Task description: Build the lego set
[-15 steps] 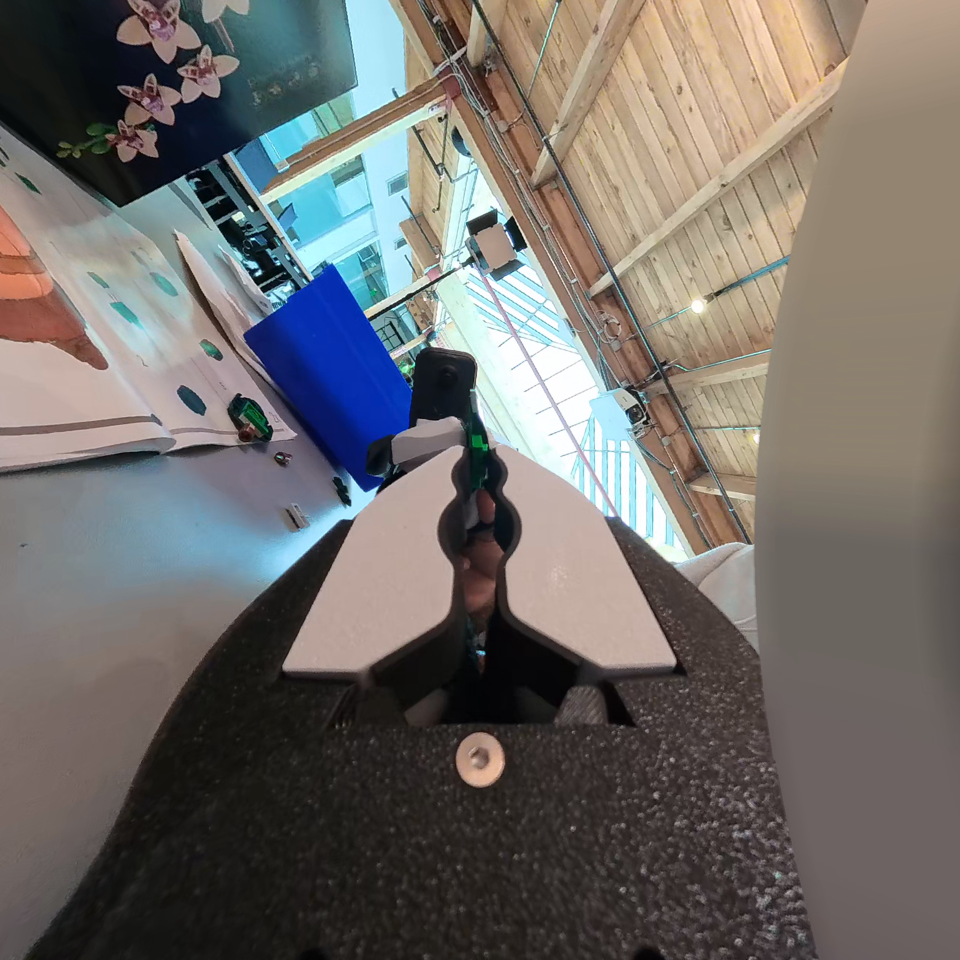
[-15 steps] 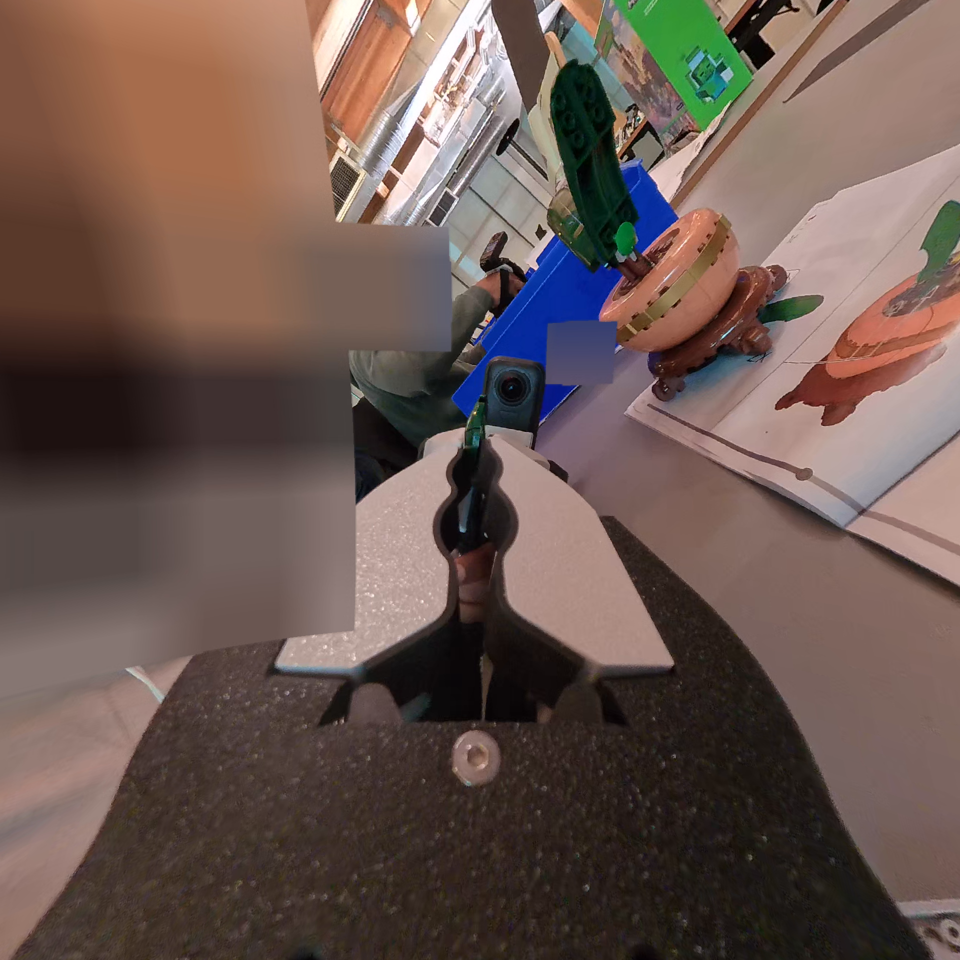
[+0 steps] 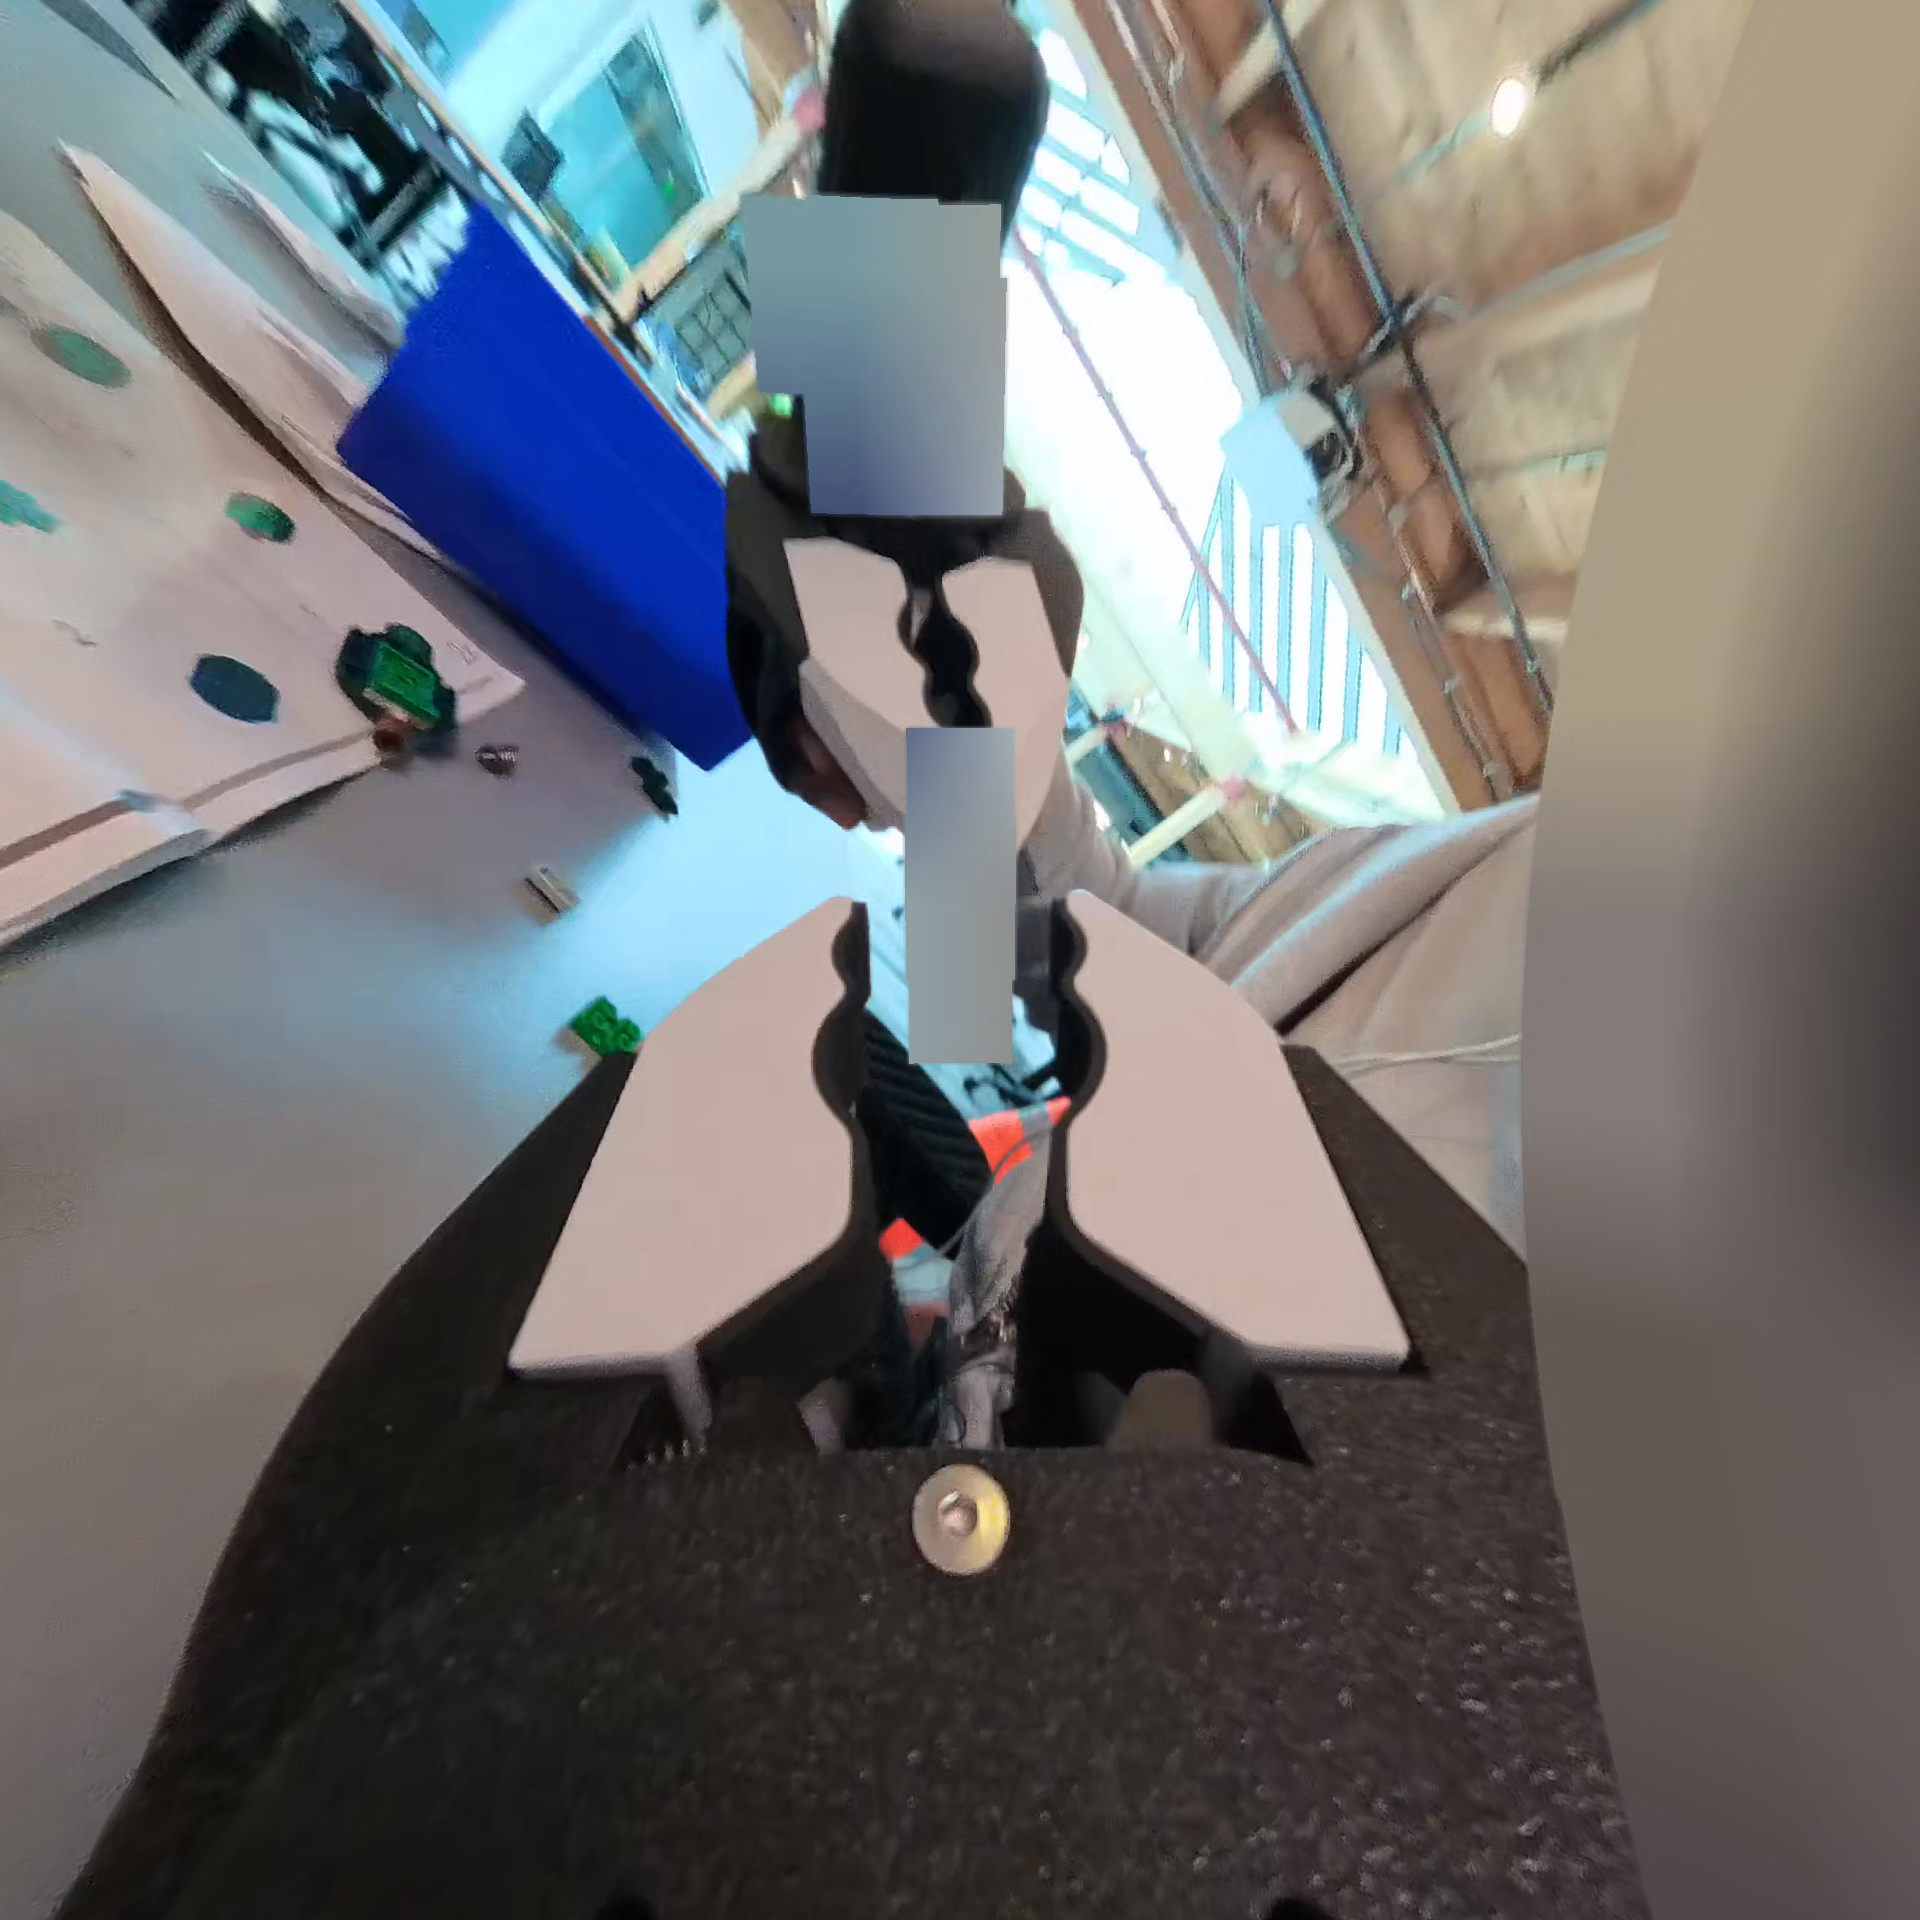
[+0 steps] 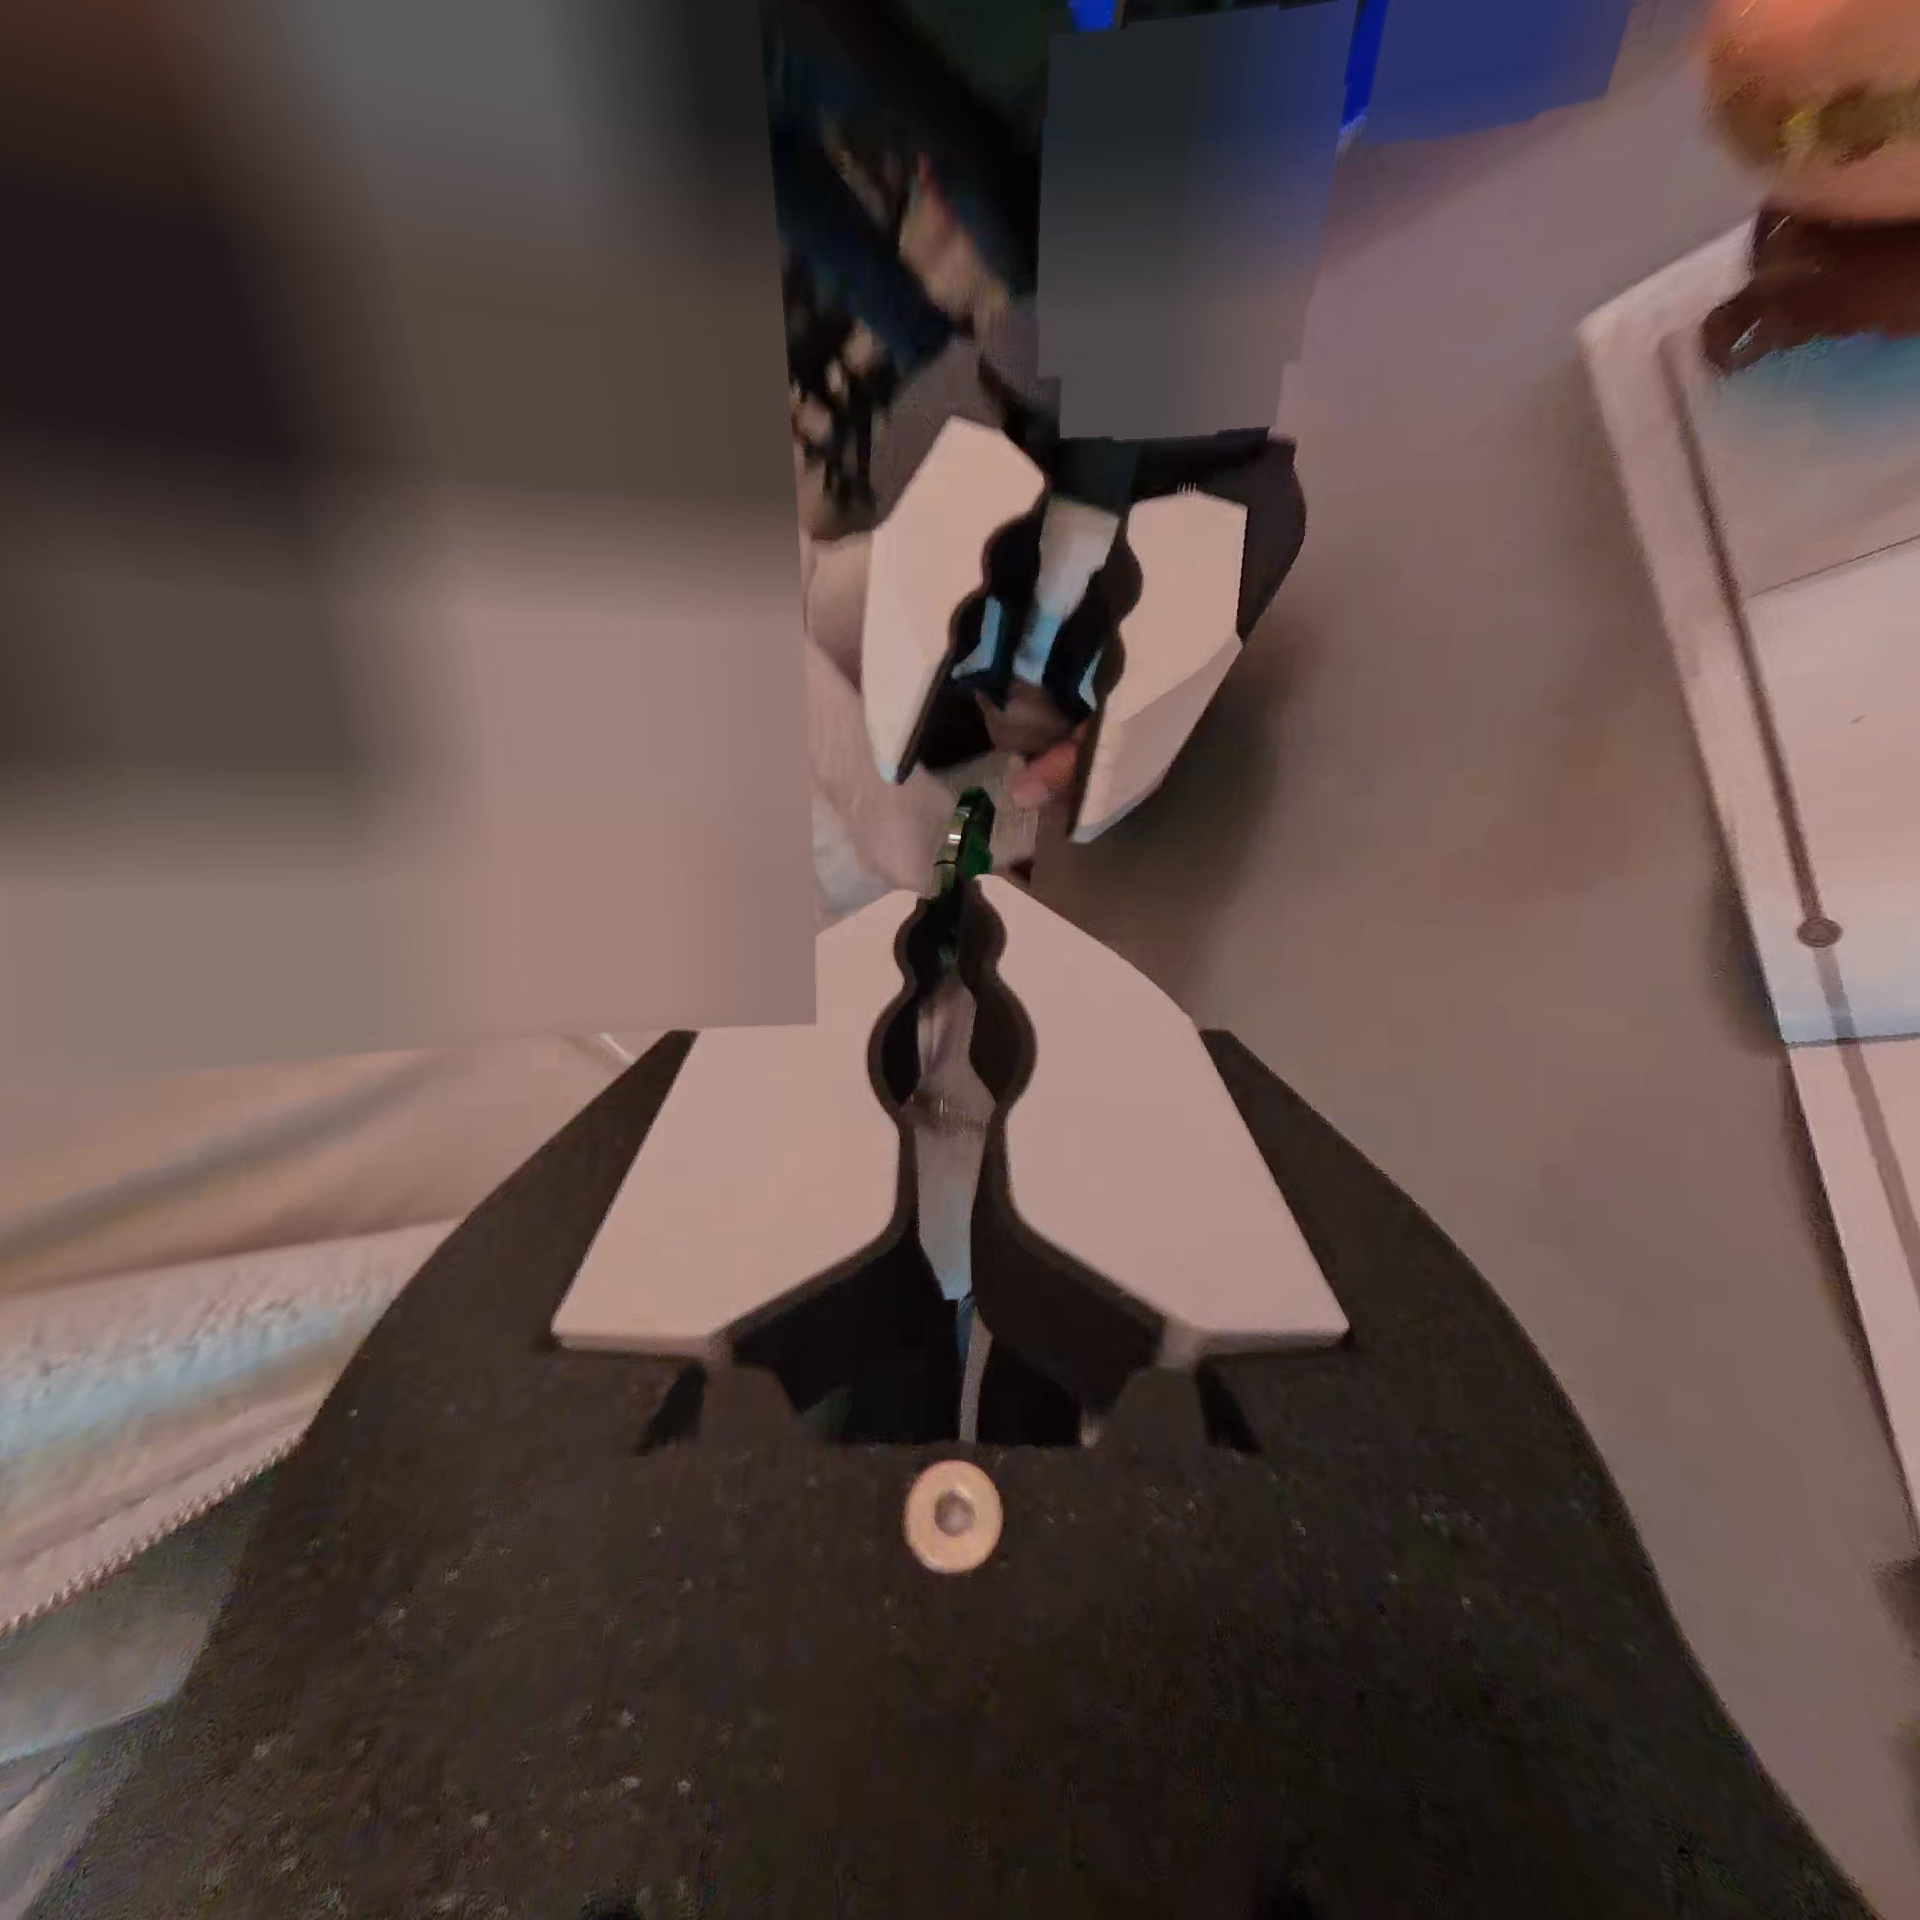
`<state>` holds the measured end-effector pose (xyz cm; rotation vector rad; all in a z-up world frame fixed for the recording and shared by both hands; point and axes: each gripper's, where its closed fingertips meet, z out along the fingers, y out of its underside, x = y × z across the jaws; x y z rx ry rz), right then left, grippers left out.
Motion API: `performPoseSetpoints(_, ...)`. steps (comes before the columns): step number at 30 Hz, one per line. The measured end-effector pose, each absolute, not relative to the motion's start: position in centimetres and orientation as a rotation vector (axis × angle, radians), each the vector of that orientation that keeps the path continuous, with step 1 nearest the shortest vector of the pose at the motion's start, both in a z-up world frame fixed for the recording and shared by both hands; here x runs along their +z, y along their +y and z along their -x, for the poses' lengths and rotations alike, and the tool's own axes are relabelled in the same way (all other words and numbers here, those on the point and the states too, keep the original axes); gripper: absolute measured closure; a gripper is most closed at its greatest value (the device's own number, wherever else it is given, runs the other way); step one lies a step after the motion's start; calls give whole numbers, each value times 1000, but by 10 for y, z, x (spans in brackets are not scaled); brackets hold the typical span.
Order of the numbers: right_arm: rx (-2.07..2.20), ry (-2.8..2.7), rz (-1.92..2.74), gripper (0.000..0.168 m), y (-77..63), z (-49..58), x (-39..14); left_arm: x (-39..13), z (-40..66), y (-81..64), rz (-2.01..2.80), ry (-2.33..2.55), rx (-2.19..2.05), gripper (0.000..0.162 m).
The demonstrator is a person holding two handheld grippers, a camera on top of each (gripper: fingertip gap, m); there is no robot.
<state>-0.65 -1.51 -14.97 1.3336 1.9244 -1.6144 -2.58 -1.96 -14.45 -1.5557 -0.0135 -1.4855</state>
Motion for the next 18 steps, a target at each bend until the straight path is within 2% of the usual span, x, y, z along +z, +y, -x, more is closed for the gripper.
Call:
performPoseSetpoints(3,-1452,1993,-1268,164,-21,6,-157,-144,11,-21,1585,47,-1531,134)
performPoseSetpoints(5,-1407,2016,-1233,164,-23,7,-159,-150,6,-21,1611,63,-1517,156)
performPoseSetpoints(6,-1421,2031,-1239,163,-22,11,-157,-152,7,-21,1602,57,-1500,156)
performPoseSetpoints(10,-1854,1880,-1382,146,-6,40,-132,-135,44,-11,1320,-213,-1519,157)
performPoseSetpoints(14,-2436,1378,-1667,148,17,63,-123,-126,82,-3,1039,-442,-1456,157)
performPoseSetpoints(18,-2615,896,-1668,141,4,72,-138,-118,89,3,908,-502,-1403,157)
